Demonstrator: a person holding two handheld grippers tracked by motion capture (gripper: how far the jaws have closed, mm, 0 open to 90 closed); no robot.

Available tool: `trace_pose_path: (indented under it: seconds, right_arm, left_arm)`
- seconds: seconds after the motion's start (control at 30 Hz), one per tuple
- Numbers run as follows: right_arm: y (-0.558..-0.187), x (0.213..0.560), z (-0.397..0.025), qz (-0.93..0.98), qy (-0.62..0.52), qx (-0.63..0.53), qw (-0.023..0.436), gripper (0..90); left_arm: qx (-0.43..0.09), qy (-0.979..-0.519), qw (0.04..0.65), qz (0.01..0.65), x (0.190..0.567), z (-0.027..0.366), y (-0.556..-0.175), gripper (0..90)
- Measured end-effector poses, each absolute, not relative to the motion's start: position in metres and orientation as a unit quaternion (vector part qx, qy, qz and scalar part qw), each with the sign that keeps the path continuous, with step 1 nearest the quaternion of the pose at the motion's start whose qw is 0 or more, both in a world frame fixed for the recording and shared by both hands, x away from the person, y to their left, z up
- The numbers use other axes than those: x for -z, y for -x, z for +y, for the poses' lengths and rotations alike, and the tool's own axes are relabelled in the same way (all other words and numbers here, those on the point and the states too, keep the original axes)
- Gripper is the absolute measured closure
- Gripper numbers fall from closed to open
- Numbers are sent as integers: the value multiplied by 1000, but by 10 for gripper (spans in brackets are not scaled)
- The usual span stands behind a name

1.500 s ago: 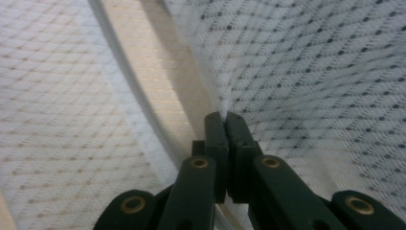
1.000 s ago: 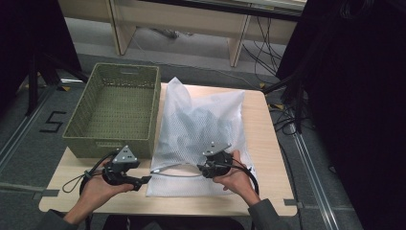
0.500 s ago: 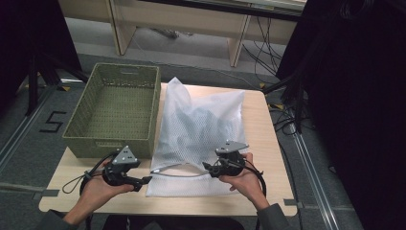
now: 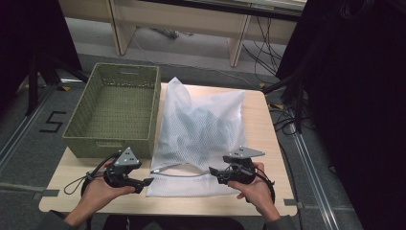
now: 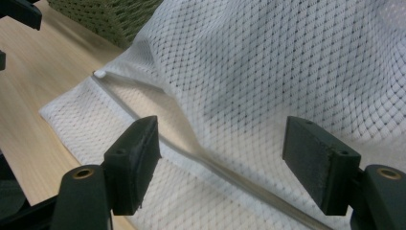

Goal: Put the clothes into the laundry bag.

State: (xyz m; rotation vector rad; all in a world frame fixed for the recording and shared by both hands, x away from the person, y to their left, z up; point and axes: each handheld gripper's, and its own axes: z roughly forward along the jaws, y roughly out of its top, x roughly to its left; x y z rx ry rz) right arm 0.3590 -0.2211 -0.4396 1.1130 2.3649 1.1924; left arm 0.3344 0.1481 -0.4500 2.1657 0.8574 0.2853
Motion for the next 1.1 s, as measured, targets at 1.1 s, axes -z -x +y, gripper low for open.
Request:
trace_pose_path:
  seconds: [1.1]
  right_arm:
    - [-317, 451, -240, 832, -378, -389, 120, 264]
  left_arm:
    - [-99, -865, 367, 326, 458, 132, -326, 189]
